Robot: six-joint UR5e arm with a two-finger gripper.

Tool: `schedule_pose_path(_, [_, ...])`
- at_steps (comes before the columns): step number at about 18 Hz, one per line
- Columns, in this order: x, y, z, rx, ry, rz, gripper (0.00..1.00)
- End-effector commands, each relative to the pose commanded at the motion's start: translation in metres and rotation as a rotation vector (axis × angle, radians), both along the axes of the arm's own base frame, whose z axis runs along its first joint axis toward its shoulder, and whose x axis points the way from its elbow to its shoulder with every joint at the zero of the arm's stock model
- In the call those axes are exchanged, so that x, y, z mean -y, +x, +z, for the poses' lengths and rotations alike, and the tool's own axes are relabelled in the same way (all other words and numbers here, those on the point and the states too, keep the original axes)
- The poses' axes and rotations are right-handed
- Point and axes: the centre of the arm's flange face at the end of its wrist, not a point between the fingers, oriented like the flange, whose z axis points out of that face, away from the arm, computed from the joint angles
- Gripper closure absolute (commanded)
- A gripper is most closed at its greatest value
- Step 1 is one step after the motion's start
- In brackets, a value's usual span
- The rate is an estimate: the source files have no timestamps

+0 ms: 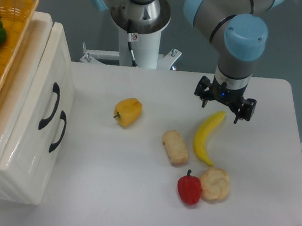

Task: Slide the top white drawer open
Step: 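Move the gripper across the table toward the white cabinet's drawers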

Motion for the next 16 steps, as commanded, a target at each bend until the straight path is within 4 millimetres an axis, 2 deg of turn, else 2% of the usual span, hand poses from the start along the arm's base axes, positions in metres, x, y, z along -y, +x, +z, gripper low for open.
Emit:
schedule_pose_path(6, [-0.006, 0.004, 0.005, 0.017, 0.055, 0.044, 0.00])
schedule_pose_path(8, [-0.009, 0.010, -0.006, 0.029, 0.043, 0.081, 0.00])
schedule_pose_path(11, [-0.024, 0.026, -0.014, 0.039, 0.040, 0.142, 0.00])
schedule_pose_path(16, [-0.059, 0.065, -0.010, 0.046, 0.058, 0.216, 0.00])
